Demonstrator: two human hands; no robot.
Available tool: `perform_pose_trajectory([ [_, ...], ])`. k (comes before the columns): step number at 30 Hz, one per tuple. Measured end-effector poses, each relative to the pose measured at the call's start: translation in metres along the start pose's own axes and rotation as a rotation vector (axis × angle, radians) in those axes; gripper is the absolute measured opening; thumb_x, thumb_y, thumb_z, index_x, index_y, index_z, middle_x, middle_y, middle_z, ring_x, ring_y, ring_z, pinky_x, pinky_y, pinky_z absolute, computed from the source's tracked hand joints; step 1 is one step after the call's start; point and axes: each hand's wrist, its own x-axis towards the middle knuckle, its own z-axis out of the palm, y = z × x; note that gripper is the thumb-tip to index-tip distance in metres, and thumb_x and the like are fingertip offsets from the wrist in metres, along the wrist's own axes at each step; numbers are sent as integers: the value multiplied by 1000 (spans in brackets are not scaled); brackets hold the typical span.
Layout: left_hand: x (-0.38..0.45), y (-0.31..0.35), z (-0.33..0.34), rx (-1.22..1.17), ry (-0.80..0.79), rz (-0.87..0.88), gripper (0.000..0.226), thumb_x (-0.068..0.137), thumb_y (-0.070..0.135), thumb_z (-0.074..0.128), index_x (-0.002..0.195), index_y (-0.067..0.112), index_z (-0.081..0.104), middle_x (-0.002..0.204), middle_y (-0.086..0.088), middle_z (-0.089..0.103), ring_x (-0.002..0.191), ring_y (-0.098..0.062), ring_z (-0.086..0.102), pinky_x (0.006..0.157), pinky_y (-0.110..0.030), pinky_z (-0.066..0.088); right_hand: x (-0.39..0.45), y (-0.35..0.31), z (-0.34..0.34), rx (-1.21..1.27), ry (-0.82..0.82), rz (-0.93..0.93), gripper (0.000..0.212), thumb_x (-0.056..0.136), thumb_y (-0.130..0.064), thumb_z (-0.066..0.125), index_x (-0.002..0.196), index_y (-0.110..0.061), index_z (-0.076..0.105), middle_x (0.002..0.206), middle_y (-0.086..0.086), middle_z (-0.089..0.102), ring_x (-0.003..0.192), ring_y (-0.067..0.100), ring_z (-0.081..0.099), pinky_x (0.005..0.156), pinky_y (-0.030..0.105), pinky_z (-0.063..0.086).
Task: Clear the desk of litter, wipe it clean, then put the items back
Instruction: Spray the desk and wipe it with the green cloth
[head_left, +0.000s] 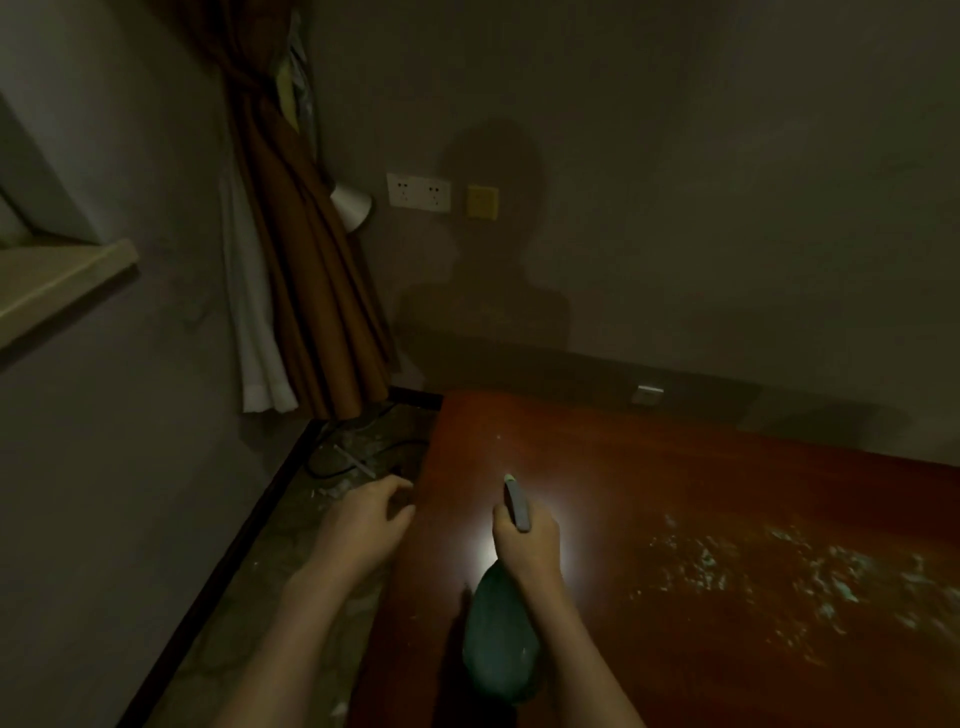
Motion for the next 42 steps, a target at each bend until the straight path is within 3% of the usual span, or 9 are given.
perform_pose_trajectory([
  [9, -27, -36, -22, -26, -7, 34, 34, 92, 27, 57, 126, 23, 58, 118, -1, 63, 105, -16, 59, 83, -27, 47, -41, -1, 27, -47, 15, 59, 30, 94, -16, 49, 65, -15, 42, 59, -1, 40, 50, 12, 33, 50, 26, 31],
  [14, -53, -62, -32, -58, -24, 58, 33, 93, 24, 57, 126, 21, 57, 116, -1, 63, 103, -14, 59, 82, -23, 46, -74, 4, 37, -3, 83, 92, 23, 92, -8, 51, 70, -10, 46, 60, 1, 41, 52, 13, 35, 49, 22, 32],
  [19, -75, -82, -30, -35, -66, 111, 34, 92, 21, 58, 126, 18, 58, 120, -3, 63, 106, -15, 58, 82, -18, 42, -120, 21, 49, 58, 187, 135, 22, 92, -8, 53, 70, -7, 54, 66, 10, 53, 60, 21, 49, 53, 27, 41],
  [22, -86, -83, -24, -17, -108, 165, 33, 91, 25, 58, 124, 21, 59, 120, -1, 64, 108, -15, 59, 83, -21, 44, -142, 34, 57, 9, 148, 150, 24, 91, -9, 52, 67, -9, 50, 63, 6, 49, 57, 19, 44, 53, 28, 38],
  [28, -109, -78, -20, -50, -118, 235, 28, 91, 26, 59, 118, 24, 62, 115, 3, 64, 98, -10, 57, 78, -21, 41, -182, 46, 52, 43, 179, 148, 29, 88, -5, 53, 61, -11, 45, 56, 3, 42, 56, 17, 38, 56, 28, 30],
  [31, -118, -75, -23, -53, -93, 228, 29, 91, 27, 58, 120, 24, 60, 111, 5, 63, 92, -7, 54, 81, -24, 45, -195, 47, 45, 58, 210, 99, 24, 88, -8, 54, 66, 2, 54, 61, 9, 51, 58, 18, 46, 55, 28, 37],
  [33, -127, -71, -24, -64, -76, 236, 29, 92, 25, 58, 121, 21, 61, 113, 2, 64, 95, -10, 57, 85, -25, 46, -200, 47, 42, 71, 196, 97, 24, 90, -8, 53, 67, -2, 54, 63, 9, 52, 59, 20, 47, 54, 28, 40],
  [36, -142, -65, -22, -76, -57, 241, 29, 92, 24, 58, 120, 21, 61, 113, 3, 64, 99, -12, 58, 88, -26, 47, -210, 49, 40, -3, 174, 86, 31, 90, -10, 51, 60, -13, 44, 58, 2, 45, 51, 14, 38, 46, 21, 33],
  [42, -177, -61, -12, -13, -76, 202, 33, 92, 26, 58, 125, 22, 59, 118, 1, 64, 104, -13, 59, 88, -26, 48, -243, 58, 21, -13, 70, 109, 32, 88, -4, 50, 59, -13, 39, 58, 1, 41, 51, 11, 34, 49, 21, 30],
])
